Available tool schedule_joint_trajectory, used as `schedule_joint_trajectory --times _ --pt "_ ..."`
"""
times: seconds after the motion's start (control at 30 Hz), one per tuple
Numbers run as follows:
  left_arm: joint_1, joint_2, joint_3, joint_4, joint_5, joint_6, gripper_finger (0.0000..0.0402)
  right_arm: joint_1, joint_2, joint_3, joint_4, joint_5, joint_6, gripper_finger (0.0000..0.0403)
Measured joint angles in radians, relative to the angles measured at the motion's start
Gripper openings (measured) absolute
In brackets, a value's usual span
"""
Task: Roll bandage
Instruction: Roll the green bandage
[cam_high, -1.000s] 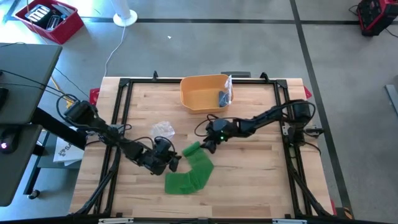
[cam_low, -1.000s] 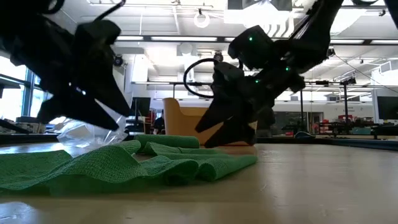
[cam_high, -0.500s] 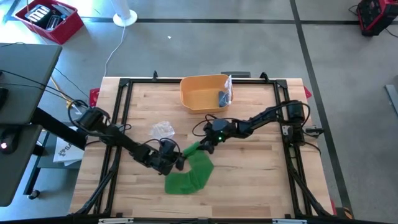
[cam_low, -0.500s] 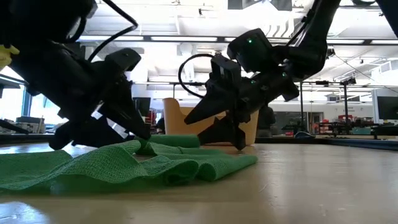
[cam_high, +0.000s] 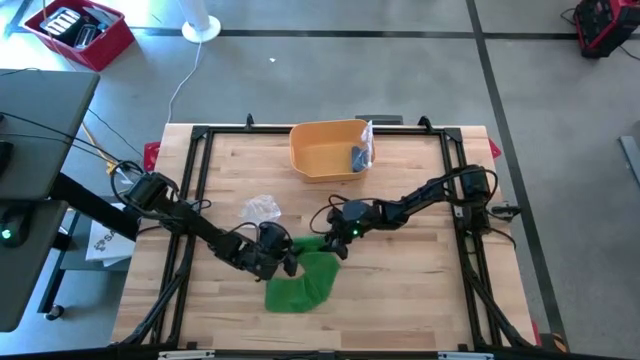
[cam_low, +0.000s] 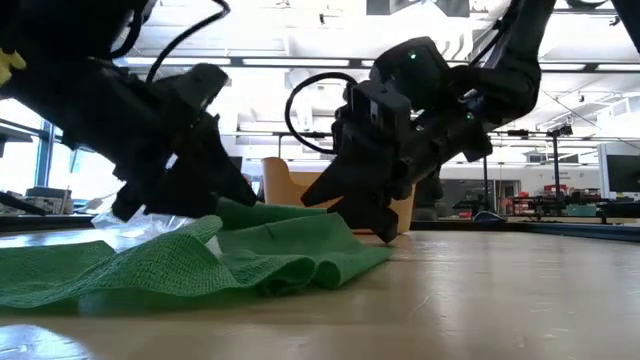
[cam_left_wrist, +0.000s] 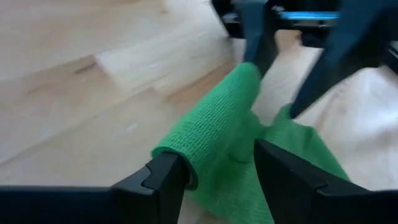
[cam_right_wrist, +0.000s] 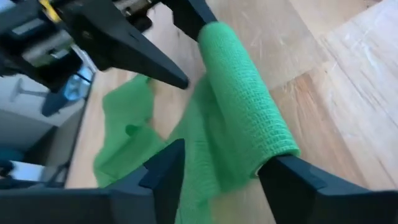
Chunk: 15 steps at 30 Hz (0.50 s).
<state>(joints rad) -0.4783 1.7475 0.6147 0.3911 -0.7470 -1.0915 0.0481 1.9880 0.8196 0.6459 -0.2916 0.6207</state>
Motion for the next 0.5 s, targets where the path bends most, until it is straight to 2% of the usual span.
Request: schedule_joint_trajectory --times 0.1,0.33,0.4,0.5 --pt "-0.008 -0.026 0.000 0.013 -0.004 0.073 0.0169 0.032 -0.012 -0.004 -0.014 0.078 -0.059 0.0137" --pt "-0.044 -0.150 0.000 0.024 -0.050 0.222 0.0166 0.143 -0.119 -0.004 -0.082 0.382 -0.253 0.0032" --pt "-0.049 -0.195 0.000 0.024 -0.060 0.257 0.0166 0.186 -0.164 -0.004 -0.092 0.450 -0.348 0.0012" --pt "-0.049 -0.253 0.002 0.034 -0.050 0.267 0.0165 0.256 -0.224 0.000 -0.087 0.543 -0.551 0.0005"
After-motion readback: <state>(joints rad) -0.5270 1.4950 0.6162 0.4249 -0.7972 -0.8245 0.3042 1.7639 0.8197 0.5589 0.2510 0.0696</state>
